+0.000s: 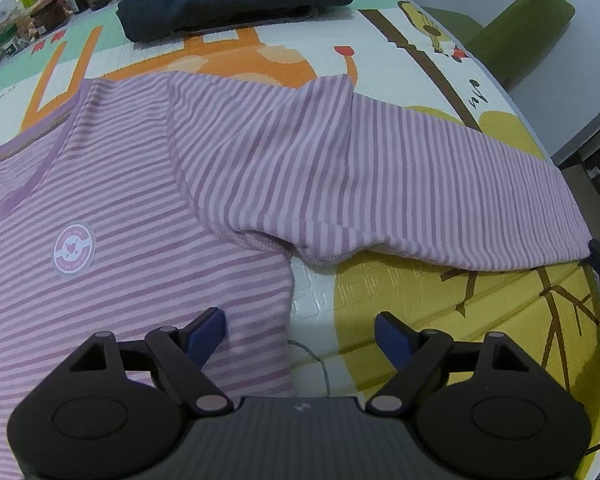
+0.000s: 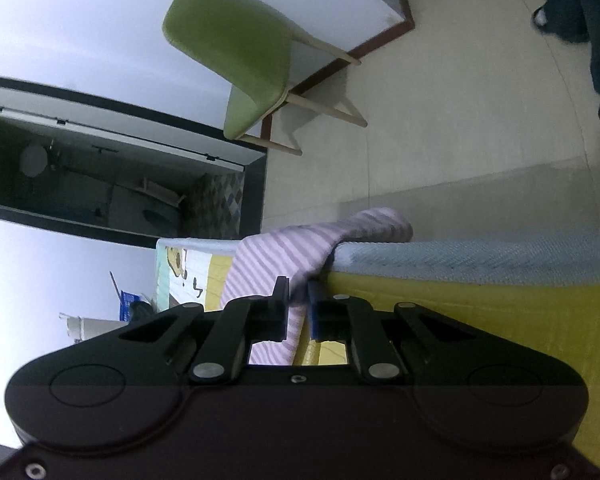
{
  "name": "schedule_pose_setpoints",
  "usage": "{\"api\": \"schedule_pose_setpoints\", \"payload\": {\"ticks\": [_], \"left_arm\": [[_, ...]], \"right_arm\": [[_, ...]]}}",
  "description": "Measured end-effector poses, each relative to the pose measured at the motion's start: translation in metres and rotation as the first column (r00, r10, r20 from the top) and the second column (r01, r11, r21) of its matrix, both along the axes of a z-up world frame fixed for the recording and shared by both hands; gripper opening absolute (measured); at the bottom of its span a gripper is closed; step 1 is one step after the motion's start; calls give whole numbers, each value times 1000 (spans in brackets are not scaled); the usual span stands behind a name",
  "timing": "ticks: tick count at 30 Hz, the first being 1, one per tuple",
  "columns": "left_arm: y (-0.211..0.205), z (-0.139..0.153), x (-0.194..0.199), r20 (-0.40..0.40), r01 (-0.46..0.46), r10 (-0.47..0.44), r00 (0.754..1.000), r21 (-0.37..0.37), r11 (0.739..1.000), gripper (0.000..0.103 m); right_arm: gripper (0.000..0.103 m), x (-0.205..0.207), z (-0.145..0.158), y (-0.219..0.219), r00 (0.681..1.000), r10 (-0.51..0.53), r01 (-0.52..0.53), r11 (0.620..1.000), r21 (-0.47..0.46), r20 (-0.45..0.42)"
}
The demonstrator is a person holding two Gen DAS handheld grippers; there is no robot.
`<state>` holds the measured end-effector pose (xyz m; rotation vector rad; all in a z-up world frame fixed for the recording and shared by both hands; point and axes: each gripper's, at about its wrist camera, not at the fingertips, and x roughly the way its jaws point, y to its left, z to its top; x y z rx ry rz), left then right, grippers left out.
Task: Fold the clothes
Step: 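Close the right gripper on the striped sleeve cuff, then fold the held cuff back over the sleeve toward the shirt body with the right gripper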
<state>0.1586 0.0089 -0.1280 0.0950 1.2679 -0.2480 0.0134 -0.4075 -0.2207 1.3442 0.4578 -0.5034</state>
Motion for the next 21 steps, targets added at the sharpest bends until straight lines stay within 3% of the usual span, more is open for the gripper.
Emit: {"api": "schedule_pose_setpoints", "payload": {"ticks": [10, 21], "left_arm": [[10, 4, -2, -36, -26, 25, 999, -35, 999, 84], [16, 9, -5, -41, -44, 42, 998, -50, 998, 84]], "right_arm": [[3, 16, 43, 14, 996, 91, -87, 983, -159, 14], [3, 41, 55, 30, 985, 161, -151, 978, -146, 63]]}}
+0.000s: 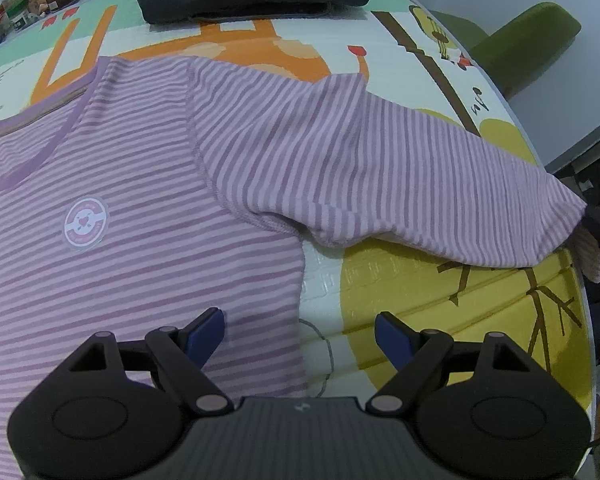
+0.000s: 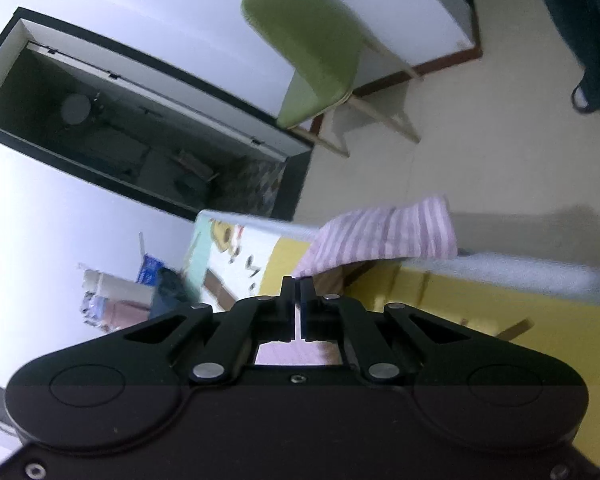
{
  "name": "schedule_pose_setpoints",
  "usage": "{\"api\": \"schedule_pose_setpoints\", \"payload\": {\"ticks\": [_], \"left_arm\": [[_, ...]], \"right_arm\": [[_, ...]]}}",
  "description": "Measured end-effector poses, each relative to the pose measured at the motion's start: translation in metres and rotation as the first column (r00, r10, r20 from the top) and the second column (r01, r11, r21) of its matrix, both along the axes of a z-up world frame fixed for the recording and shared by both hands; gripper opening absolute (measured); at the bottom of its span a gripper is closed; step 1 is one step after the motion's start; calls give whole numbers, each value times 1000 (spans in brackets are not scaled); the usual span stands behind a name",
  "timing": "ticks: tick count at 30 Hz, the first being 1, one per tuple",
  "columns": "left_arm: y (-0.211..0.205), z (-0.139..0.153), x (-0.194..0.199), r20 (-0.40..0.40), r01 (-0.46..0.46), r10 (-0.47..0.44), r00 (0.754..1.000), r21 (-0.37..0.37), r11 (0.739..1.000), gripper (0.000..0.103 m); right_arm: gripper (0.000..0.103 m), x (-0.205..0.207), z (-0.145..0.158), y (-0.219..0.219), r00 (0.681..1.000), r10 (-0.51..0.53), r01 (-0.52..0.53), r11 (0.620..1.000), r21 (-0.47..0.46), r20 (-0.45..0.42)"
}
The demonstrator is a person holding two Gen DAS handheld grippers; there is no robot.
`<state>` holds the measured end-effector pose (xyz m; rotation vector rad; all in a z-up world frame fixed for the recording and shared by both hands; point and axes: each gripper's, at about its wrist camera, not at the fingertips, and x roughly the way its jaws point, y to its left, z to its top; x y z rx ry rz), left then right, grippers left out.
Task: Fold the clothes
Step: 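Fold the held cuff back over the sleeve toward the shirt body with the right gripper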
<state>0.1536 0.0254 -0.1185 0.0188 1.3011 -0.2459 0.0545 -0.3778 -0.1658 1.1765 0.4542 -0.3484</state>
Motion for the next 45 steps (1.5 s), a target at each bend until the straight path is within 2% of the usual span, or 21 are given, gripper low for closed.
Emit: {"api": "schedule_pose_setpoints", "payload": {"ticks": [7, 13, 17, 18, 20, 23, 26, 29, 37, 38, 40, 45], "left_arm": [[5, 7, -2, 3, -9, 9, 1000, -4, 1000, 84], [16, 13, -5, 5, -29, 29, 1000, -14, 999, 84], [22, 13, -5, 2, -42, 42, 999, -10, 999, 84], [23, 12, -5, 2, -45, 45, 999, -8, 999, 84], [24, 12, -5, 1, -46, 46, 999, -9, 999, 84], [22, 11, -5, -1, -46, 46, 999, -12, 999, 84], [18, 11, -5, -2, -39, 39, 999, -16, 999, 84], [10, 10, -6, -2, -26, 26, 1000, -14, 1000, 84], [-14, 12, -11, 8, 42, -42, 999, -9, 999, 84], [-17, 12, -11, 7, 49, -49, 999, -9, 999, 84], [-20, 11, -12, 3, 58, -58, 998, -9, 998, 84], [-20, 8, -13, -2, 64, -64, 998, -5, 998, 84]], "right_arm": [[3, 36, 14, 36, 986, 164, -164, 985, -53, 13], [2, 69, 16, 82, 942, 334, -335, 938, -85, -20], [2, 82, 7, 104, 919, 393, -394, 918, -39, -29], [2, 77, 5, 103, 924, 382, -382, 924, -17, -17], [10, 65, 0, 99, 939, 343, -343, 939, 33, 13], [24, 39, -10, 80, 972, 227, -232, 966, 110, 52], [28, 13, -19, 62, 991, 106, -118, 978, 175, 76], [28, -5, -27, 50, 996, 46, -61, 973, 223, 74], [28, -36, -45, 38, 998, -27, 10, 951, 310, 49], [39, -38, -47, 37, 999, -32, 17, 947, 320, 42], [51, -48, -48, 33, 998, -56, 45, 947, 319, 25], [51, -56, -52, 25, 996, -90, 77, 946, 315, 25]]}}
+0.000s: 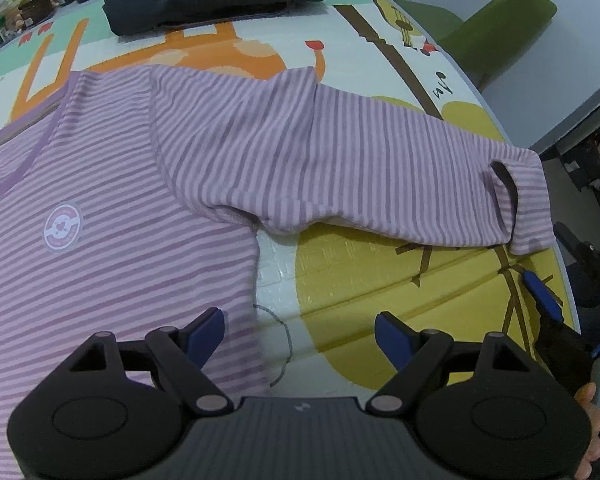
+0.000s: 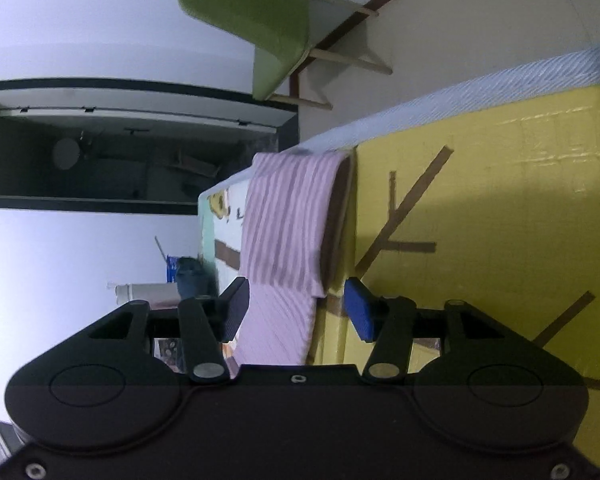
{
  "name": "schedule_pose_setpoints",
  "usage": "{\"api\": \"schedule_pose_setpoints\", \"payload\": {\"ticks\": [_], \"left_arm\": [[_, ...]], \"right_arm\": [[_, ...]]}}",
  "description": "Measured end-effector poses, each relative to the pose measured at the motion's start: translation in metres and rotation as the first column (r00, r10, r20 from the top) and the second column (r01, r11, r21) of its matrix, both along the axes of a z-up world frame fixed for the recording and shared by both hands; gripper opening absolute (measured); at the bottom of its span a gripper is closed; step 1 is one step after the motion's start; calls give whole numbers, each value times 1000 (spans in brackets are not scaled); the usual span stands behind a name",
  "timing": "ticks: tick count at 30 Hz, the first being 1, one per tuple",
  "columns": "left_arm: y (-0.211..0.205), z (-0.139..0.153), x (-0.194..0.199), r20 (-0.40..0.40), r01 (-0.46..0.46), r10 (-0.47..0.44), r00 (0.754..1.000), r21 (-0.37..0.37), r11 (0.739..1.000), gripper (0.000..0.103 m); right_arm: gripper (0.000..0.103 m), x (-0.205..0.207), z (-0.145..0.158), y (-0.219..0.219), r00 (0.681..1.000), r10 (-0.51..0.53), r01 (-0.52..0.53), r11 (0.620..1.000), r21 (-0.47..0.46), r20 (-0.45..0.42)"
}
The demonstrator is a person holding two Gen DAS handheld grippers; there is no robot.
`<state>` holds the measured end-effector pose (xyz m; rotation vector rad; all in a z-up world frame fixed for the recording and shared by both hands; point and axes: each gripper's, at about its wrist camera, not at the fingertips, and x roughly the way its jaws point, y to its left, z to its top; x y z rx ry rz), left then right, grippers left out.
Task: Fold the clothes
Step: 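Fold the held cuff back over the sleeve toward the shirt body with the right gripper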
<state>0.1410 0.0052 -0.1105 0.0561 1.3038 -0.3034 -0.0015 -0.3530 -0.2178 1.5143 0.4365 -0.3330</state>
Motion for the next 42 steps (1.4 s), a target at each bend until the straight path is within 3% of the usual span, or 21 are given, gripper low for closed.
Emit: {"api": "schedule_pose_setpoints", "payload": {"ticks": [9, 12, 14, 17, 21, 28, 34, 42], "left_arm": [[6, -3, 4, -6, -13, 13, 1000, 3, 1000, 84], [9, -3, 5, -11, -18, 18, 1000, 1, 1000, 84], [10, -4, 6, -13, -22, 22, 1000, 1, 1000, 84], [12, -4, 7, -16, -29, 29, 999, 3, 1000, 84], [16, -3, 8, -18, -44, 44, 999, -1, 999, 84], [18, 0, 8, -13, -49, 49, 999, 4, 999, 84], [23, 10, 8, -6, -65, 65, 998, -2, 998, 84], [40, 19, 5, 2, -107, 107, 994, -5, 994, 84]], "right_arm": [[47, 4, -6, -1, 1000, -27, 27, 1000, 13, -5], [35, 14, -8, 0, 999, -34, 34, 999, 10, -18], [20, 18, -11, 0, 999, -44, 44, 999, 13, -28], [11, 19, -11, 2, 997, -72, 71, 997, -4, -29], [6, 16, -2, 2, 996, -87, 85, 993, -77, -15], [4, 29, 31, -4, 1000, -13, 17, 972, -235, 17], [4, 59, 56, -1, 995, 90, -76, 948, -309, 30], [4, 121, 79, 32, 955, 297, -273, 880, -389, 3]]}}
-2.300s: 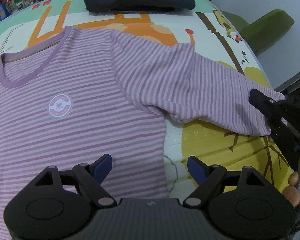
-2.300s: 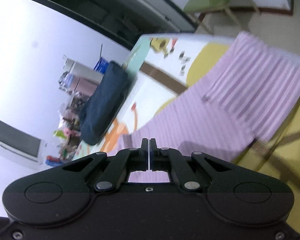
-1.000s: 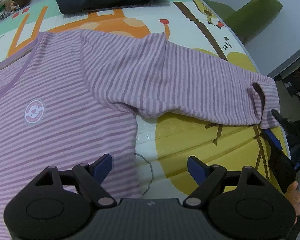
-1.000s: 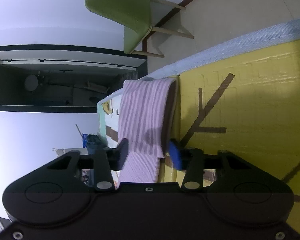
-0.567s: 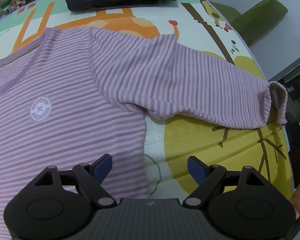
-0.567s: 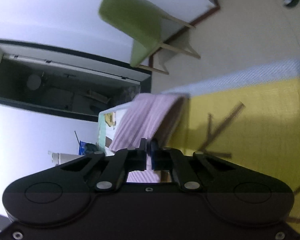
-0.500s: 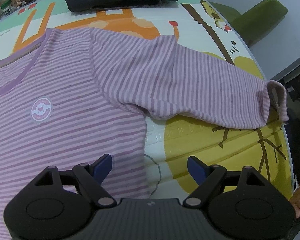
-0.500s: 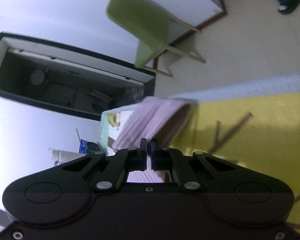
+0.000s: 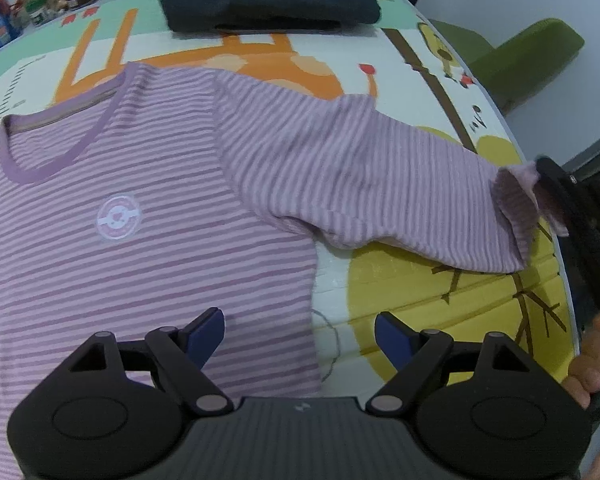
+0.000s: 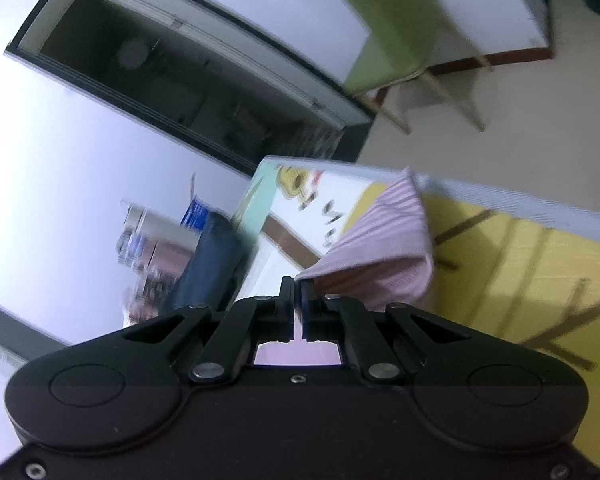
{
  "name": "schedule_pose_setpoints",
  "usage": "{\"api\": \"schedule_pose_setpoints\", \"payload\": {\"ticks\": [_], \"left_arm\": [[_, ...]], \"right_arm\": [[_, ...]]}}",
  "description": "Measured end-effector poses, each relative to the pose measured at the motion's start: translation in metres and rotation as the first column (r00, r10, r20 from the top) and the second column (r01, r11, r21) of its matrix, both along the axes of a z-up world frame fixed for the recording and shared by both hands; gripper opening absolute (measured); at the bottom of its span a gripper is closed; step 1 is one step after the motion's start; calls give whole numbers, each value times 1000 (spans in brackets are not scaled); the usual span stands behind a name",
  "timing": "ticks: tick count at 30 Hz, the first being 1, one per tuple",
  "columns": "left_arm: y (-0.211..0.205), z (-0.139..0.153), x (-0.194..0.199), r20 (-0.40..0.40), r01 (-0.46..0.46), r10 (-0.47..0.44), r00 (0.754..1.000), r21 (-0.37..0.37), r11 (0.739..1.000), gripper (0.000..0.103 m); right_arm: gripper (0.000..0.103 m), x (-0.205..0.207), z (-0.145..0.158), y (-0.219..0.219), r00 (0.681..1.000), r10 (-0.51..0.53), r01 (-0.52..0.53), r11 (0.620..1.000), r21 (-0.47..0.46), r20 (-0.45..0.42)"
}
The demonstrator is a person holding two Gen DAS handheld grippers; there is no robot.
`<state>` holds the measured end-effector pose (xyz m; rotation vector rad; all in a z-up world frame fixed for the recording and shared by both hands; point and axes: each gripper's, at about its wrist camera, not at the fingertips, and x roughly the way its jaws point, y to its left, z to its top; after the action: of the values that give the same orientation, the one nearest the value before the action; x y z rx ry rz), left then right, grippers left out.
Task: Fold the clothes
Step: 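Fold the held cuff back over the sleeve toward the shirt body with the right gripper, then open the right gripper and release the folded cuff, then withdraw the right gripper from the sleeve over the shirt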
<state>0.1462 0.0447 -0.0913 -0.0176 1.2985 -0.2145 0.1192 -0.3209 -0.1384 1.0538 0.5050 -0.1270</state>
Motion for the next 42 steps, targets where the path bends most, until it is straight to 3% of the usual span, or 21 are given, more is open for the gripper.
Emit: {"api": "schedule_pose_setpoints", "payload": {"ticks": [7, 9, 10, 20, 23, 27, 30, 34, 37, 39, 40, 42], "left_arm": [[36, -1, 1, -3, -72, 72, 997, 6, 997, 84], [48, -2, 4, -9, -93, 93, 996, 3, 996, 84], [54, -3, 5, -20, -42, 42, 999, -6, 999, 84], [98, -5, 15, -34, -66, 65, 997, -25, 997, 84], [105, -8, 18, -41, -69, 68, 997, -23, 997, 84], [113, -11, 21, -51, -76, 74, 996, -28, 997, 84], [115, -15, 24, -62, -78, 76, 995, -27, 997, 84], [115, -18, 26, -69, -83, 80, 994, -36, 996, 84], [116, -20, 28, -74, -87, 84, 994, -44, 995, 84], [116, -22, 30, -76, -86, 83, 994, -47, 995, 84], [115, -23, 32, -78, -86, 82, 994, -45, 995, 84], [113, -24, 34, -73, -80, 76, 994, -46, 996, 84]], "right_arm": [[4, 58, 9, 51, 978, 208, -208, 977, -53, -11], [4, 73, 13, 71, 964, 266, -267, 961, -70, -22], [4, 79, 14, 81, 956, 292, -293, 953, -77, -27], [4, 108, 28, 176, 870, 486, -493, 861, -127, -82], [4, 121, 19, 200, 829, 538, -555, 825, -108, -152], [11, 125, 0, 211, 796, 572, -588, 808, -31, -196], [18, 119, 7, 208, 805, 565, -582, 811, -54, -182], [45, 114, 28, 196, 839, 512, -537, 833, -131, -184], [47, 112, 42, 188, 862, 463, -501, 840, -210, -205], [47, 111, 47, 194, 847, 477, -529, 800, -283, -236], [47, 111, 49, 202, 832, 488, -553, 761, -339, -262], [47, 112, 50, 225, 797, 509, -603, 648, -466, -324]]}}
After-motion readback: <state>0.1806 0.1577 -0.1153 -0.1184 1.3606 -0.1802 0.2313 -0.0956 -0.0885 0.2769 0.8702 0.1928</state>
